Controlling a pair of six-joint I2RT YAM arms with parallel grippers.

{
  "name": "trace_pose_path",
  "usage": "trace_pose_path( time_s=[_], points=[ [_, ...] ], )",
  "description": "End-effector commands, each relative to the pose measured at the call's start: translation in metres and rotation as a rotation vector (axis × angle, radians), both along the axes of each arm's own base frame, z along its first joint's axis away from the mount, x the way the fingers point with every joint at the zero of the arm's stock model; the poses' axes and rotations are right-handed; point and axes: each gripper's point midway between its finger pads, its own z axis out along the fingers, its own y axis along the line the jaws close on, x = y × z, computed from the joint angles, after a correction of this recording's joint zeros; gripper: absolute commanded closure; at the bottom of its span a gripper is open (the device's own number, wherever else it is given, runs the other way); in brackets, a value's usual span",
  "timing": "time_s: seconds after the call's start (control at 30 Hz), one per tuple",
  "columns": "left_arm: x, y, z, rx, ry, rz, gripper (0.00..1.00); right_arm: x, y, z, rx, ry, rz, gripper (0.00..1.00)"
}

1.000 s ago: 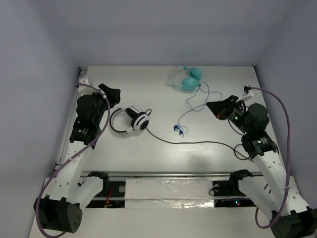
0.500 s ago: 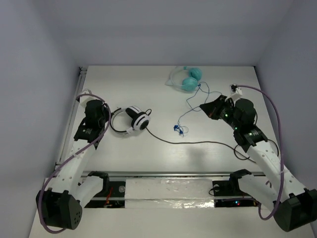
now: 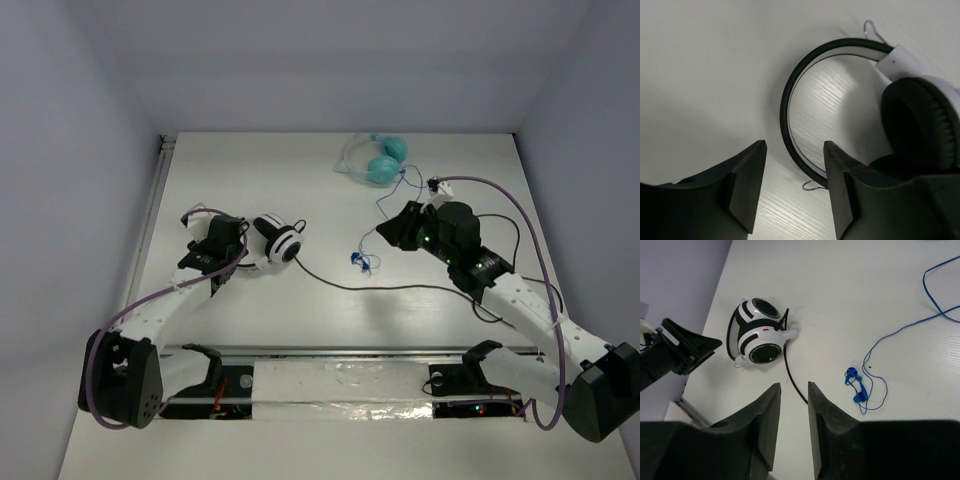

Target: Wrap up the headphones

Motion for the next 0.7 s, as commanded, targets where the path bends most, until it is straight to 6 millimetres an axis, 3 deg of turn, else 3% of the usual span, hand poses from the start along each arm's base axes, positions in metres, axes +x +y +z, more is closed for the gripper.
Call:
trace_pose_path(
  time_s=[0.0, 0.07, 0.17, 0.67],
  points=[
    [-0.006, 0.006, -0.017, -0.007, 0.038, 0.049, 0.51, 0.005, 0.003, 0.024, 0.022, -0.097, 0.001, 0.65],
    [-0.005, 0.006, -0.031, -0.005, 0.079, 0.026, 0.46, 0.003, 0.003, 0.022, 0.018, -0.099, 0.007, 0.62],
    [0.003, 0.003, -0.044, -0.009, 0.113, 0.002, 0.48, 0.002, 0.003, 0.020, 0.016, -0.099, 0.011, 0.61],
    [0.035, 0.004, -0.068, -0.016, 0.142, -0.004, 0.59, -0.005, 0.009, 0.016, 0.028, -0.101, 0.049, 0.61]
  ],
)
